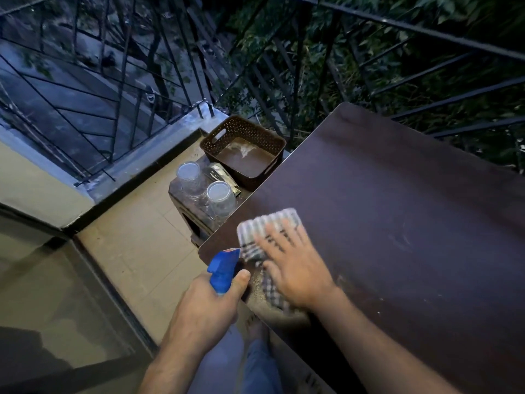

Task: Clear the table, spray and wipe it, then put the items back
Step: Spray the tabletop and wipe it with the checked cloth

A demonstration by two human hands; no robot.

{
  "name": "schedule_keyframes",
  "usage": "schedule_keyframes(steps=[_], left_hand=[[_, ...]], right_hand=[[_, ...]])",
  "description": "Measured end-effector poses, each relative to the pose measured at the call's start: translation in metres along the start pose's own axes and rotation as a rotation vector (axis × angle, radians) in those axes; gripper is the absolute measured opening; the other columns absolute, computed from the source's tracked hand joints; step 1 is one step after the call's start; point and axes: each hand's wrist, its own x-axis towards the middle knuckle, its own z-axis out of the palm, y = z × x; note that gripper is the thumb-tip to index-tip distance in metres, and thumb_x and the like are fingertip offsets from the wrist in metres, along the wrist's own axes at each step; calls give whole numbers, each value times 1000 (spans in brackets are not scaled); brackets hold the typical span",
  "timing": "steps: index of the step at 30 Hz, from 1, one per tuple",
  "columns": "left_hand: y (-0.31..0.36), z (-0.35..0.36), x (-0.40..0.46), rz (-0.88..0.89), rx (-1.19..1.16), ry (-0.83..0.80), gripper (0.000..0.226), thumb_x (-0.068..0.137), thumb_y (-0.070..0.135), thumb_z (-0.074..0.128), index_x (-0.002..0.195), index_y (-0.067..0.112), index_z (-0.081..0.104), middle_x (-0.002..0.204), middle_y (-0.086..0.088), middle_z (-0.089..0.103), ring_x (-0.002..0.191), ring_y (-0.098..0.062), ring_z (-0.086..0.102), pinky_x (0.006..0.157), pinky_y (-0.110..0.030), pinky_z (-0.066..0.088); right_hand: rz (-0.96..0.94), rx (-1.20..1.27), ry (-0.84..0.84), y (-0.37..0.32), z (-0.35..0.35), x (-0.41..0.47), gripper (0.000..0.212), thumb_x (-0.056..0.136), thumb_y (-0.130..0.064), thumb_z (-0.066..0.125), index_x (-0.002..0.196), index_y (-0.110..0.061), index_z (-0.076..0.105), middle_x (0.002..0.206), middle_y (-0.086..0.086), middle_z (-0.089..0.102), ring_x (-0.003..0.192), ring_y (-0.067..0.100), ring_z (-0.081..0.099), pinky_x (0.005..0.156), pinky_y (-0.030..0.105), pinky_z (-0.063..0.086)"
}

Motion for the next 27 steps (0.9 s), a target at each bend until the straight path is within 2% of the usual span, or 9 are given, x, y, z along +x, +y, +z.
schedule_keyframes(steps=[4, 7, 10, 13, 17, 20, 22, 25, 27], left_hand=[[10, 8, 3, 35, 7, -26, 61, 93, 55, 59, 64, 1, 65, 58, -1, 73, 53, -13, 65, 61, -29, 51], [17, 12, 3, 52, 21, -34, 55, 92, 56, 61, 60, 11, 61, 58, 0, 72, 54, -10, 65, 59, -26, 48], [27, 18, 2, 60, 40, -51, 56, 90, 60, 59, 66, 10, 61, 62, -5, 72, 62, -14, 67, 64, -29, 49], [40, 24, 0, 82, 34, -90, 54, 90, 60, 58, 70, 9, 64, 58, 1, 73, 51, -6, 65, 58, -28, 44], [62, 37, 0, 140, 54, -134, 54, 90, 59, 59, 70, 9, 64, 56, 2, 72, 51, -7, 65, 61, -29, 46], [83, 52, 2, 177, 96, -162, 53, 89, 60, 61, 65, 13, 56, 54, -1, 66, 55, -16, 59, 57, -30, 42], [99, 65, 2, 216, 141, -213, 54, 86, 66, 58, 67, 16, 53, 59, 2, 60, 60, -17, 57, 56, -31, 40], [122, 85, 2, 242, 157, -288, 57, 85, 71, 56, 75, 15, 63, 67, 3, 67, 70, -16, 65, 64, -33, 46], [133, 93, 2, 241, 125, -300, 54, 83, 71, 57, 72, 19, 63, 59, 8, 65, 66, -12, 64, 62, -32, 44]], right_hand=[[-136, 38, 42, -13, 15, -53, 62, 93, -42, 46, 153, -28, 36, 161, 3, 34, 151, 33, 21, 123, 53, 15], [-56, 22, 26, 7, 11, -69, 61, 92, -40, 47, 151, -30, 41, 159, 3, 37, 150, 31, 26, 122, 51, 17], [192, -9, 87, 55, -3, -68, 60, 97, -42, 38, 156, -30, 30, 164, 1, 25, 154, 29, 13, 124, 48, 5], [412, -27, 140, 93, -13, -64, 58, 102, -45, 29, 158, -33, 16, 167, -1, 15, 155, 25, 1, 125, 47, 1], [336, -52, 97, 83, -11, -69, 63, 100, -45, 29, 159, -33, 11, 168, 0, 6, 155, 30, -1, 123, 51, 0], [87, -41, 95, 44, 6, -88, 66, 95, -39, 38, 158, -27, 23, 165, 9, 21, 154, 37, 7, 122, 59, 2], [12, -27, 128, 21, 23, -100, 58, 96, -31, 42, 152, -19, 38, 158, 13, 38, 152, 41, 13, 122, 61, 6], [104, 47, 241, 2, 46, -122, 44, 103, -27, 35, 137, -14, 60, 143, 13, 57, 142, 38, 40, 123, 46, 23], [205, 78, 177, 0, 48, -130, 52, 106, -33, 22, 126, -25, 69, 137, 4, 63, 137, 27, 49, 121, 31, 24]])
